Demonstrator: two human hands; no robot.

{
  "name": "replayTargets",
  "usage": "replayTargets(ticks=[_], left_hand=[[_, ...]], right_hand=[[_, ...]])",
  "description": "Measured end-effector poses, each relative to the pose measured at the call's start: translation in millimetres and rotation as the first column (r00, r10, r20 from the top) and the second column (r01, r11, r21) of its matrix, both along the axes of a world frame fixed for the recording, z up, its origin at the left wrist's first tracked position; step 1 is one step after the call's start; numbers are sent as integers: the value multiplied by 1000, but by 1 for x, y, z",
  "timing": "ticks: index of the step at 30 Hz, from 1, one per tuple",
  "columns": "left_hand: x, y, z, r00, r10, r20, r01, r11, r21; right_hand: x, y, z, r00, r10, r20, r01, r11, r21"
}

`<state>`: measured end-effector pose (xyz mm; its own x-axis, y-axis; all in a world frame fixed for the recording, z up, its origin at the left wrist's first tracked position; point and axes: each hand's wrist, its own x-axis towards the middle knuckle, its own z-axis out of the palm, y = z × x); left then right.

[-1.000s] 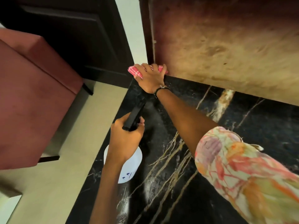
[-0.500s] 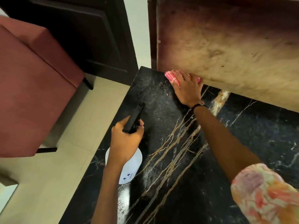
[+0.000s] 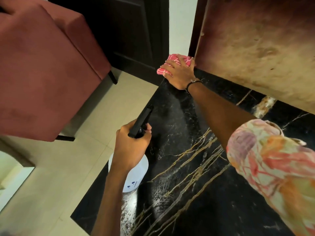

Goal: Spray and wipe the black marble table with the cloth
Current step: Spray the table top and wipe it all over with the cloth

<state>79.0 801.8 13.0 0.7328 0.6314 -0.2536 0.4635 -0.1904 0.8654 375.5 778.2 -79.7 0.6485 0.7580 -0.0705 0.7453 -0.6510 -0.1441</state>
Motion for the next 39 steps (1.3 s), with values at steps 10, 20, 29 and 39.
replayTargets(ticks=[10,20,29,39], left_hand=[[-51,-6,12,994,110,-10,-110,993,-40],[-58,63,12,999,-23,49,21,999,49],[-72,106,-7,980,-195,-30,196,980,32],[-113,131,-21,979,-203,-26,202,979,-30]], right_hand=[[-96,-7,12,955,297,8,-295,950,-98],[-16,16,33,970,228,82,-194,932,-306],[-164,19,24,978,202,-45,-207,945,-253],[-136,26,33,981,192,-28,-189,919,-347]])
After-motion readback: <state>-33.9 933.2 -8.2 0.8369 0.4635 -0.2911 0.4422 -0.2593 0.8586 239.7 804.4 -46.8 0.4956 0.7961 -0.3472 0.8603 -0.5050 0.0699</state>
